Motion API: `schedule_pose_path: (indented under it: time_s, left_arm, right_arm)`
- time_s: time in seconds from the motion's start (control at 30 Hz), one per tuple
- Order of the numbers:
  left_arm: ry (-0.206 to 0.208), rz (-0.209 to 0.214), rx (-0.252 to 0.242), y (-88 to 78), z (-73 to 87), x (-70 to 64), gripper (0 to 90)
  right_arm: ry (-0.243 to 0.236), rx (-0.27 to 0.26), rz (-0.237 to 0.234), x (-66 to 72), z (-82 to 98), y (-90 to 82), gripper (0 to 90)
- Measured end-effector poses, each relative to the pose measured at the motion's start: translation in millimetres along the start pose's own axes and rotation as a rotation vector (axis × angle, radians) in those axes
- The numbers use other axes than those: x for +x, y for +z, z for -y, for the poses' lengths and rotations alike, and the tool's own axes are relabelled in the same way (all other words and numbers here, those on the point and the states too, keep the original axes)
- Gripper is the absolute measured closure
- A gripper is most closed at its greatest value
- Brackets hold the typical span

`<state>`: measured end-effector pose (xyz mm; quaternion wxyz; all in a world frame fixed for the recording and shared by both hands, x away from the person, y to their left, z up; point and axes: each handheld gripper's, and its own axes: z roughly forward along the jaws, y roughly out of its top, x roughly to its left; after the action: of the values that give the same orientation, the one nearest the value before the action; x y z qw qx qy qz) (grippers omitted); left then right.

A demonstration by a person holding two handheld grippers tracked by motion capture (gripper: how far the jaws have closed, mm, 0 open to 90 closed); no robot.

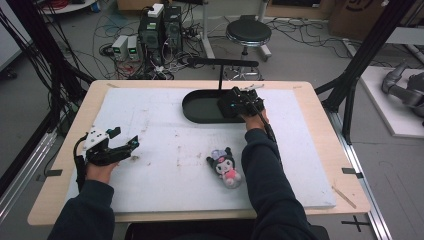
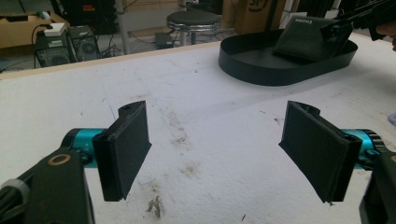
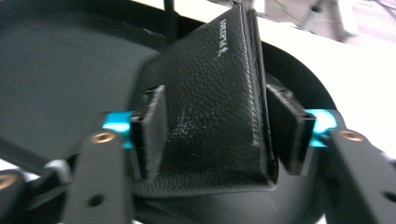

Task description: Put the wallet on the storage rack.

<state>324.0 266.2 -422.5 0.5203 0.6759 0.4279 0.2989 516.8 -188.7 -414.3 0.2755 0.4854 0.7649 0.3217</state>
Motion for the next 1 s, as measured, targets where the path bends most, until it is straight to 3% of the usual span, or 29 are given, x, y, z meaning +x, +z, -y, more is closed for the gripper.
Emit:
schedule_pose_path:
  time_s: [0.13,0.3,0.37,0.43,0.5,0.53,0.6,0.77,0.9,1.0]
  left_arm:
    - [-0.001,0.003,0.000,-0.3,0.1,0.1,23.3]
    - [-0.005,0.008,-0.001,0.2,0.3,0.0,23.4]
    - [-0.007,0.009,-0.001,0.3,0.3,-0.4,23.4]
    - [-0.012,0.010,-0.001,0.5,0.5,-0.6,23.4]
    - [-0.014,0.013,0.002,0.7,0.9,-1.2,23.4]
    - [-0.013,0.015,0.002,0.8,0.9,-1.5,23.3]
    - [-0.015,0.017,0.000,0.8,0.7,-2.5,23.3]
    - [-0.017,0.021,0.005,2.0,1.5,-2.9,23.4]
    - [-0.014,0.015,0.005,1.1,1.2,-2.7,23.4]
    - [-0.014,0.010,0.002,0.5,0.5,-3.6,23.4]
  right_arm:
    - [0.033,-0.019,0.001,-5.3,3.7,-3.4,31.7]
    - [0.042,-0.026,-0.057,-13.2,9.5,-17.5,29.3]
    - [0.028,-0.010,-0.093,-17.7,12.2,-27.0,29.2]
    - [-0.031,-0.058,-0.080,-22.2,22.1,-42.9,29.2]
    - [-0.015,-0.021,-0.100,-31.1,28.6,-54.4,27.9]
    - [-0.028,-0.058,-0.124,-36.0,39.9,-70.3,28.3]
    - [-0.041,-0.063,-0.127,-37.2,44.0,-76.7,28.3]
    - [-0.089,-0.127,-0.152,-38.5,71.8,-118.1,28.2]
    - [-0.128,-0.152,-0.137,-35.5,89.0,-134.8,25.4]
    - [-0.132,-0.125,-0.138,-34.0,94.5,-137.7,23.1]
